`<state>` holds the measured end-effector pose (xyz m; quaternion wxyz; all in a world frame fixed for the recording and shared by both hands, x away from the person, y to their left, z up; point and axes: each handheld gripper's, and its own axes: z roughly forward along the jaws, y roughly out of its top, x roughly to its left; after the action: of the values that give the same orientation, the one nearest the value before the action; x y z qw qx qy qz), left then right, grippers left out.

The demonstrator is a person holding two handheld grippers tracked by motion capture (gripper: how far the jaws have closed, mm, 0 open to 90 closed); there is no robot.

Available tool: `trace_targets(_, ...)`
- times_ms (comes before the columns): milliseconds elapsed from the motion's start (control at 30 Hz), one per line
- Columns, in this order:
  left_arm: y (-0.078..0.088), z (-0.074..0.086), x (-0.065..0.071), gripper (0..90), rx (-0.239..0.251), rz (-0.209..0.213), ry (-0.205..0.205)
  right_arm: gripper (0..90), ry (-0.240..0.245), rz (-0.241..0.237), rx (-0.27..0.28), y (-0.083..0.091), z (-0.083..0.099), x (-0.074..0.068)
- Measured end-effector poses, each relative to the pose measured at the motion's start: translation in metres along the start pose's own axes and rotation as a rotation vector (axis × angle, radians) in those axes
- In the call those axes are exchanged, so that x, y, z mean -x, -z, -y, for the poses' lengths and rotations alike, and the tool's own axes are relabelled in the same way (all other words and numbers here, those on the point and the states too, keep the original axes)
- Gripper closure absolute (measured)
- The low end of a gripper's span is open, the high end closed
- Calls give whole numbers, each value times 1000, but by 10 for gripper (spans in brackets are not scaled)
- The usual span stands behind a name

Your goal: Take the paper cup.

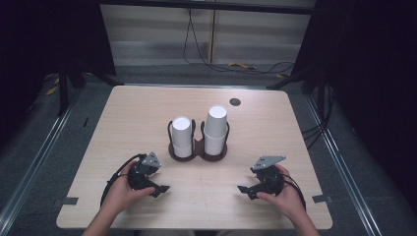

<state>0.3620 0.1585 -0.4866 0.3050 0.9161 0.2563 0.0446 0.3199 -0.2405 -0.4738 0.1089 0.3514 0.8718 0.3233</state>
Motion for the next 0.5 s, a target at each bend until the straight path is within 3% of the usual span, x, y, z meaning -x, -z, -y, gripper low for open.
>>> trace_targets(133, 0, 0, -1, 184, -15, 1, -7, 146, 5, -14, -16, -4, -1, -4)
trace_targets(167, 1, 0, -1, 188, -10, 5, 13, 146, 12, -10, -24, -5, -1, -5)
trace_targets(367, 1, -2, -2, 189, -3, -7, 19, 146, 0, -27, -16, -3, -4, -8)
trace_targets(500, 2, -3, -1, 189, -18, 3, 4, 151, 13, -18, -18, -2, -6, -11)
